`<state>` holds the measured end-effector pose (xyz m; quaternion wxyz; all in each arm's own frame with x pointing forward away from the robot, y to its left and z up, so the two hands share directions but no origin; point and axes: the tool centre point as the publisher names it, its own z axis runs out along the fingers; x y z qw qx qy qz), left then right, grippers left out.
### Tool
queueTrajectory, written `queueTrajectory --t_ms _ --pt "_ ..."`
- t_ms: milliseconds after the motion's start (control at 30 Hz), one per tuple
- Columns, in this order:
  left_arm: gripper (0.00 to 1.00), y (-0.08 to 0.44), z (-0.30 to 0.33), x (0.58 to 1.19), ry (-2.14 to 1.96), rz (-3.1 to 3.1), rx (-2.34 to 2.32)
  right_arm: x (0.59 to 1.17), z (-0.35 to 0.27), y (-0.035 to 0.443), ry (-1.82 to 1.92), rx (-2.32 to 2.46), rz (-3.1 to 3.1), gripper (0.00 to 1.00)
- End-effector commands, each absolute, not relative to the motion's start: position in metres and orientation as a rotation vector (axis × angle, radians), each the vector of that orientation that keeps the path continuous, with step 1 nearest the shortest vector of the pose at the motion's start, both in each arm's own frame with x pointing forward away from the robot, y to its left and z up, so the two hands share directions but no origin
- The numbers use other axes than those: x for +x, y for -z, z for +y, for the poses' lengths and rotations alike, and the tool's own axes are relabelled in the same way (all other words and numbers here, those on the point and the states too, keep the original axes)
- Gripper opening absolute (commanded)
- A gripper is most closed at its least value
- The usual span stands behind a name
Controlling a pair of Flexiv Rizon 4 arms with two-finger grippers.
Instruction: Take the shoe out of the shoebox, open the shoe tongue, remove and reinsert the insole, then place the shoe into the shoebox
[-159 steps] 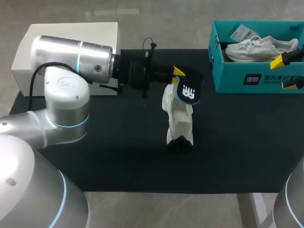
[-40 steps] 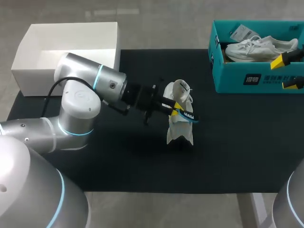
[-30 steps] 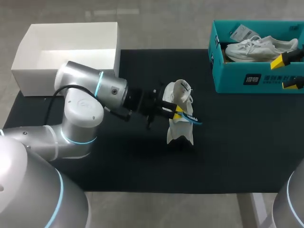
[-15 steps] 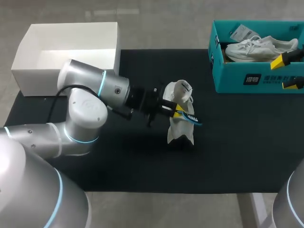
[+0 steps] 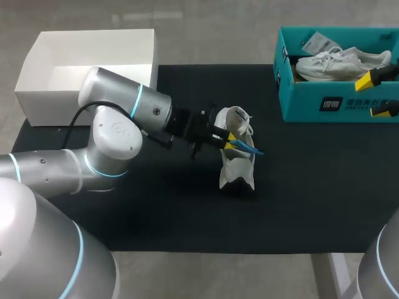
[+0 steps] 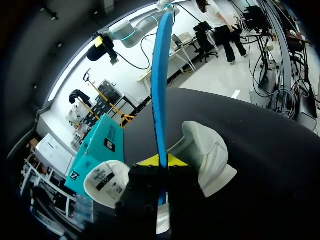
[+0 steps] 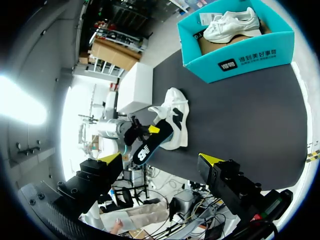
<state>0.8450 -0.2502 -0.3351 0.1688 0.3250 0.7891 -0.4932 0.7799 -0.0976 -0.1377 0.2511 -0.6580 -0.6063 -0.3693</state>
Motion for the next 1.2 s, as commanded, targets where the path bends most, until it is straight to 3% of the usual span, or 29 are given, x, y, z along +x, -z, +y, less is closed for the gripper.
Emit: queueTrajectory --t_ms 33,1200 --pt "0.00 0.344 -0.253 0.853 1.388 2.251 0.924 0.780 -0.097 0.138 1.004 -1.794 -1.650 1.00" --pt "0.00 0.362 -0.246 0.854 1.311 2.215 0.935 0.780 -0.097 0.138 1.004 -1.794 -1.650 1.00"
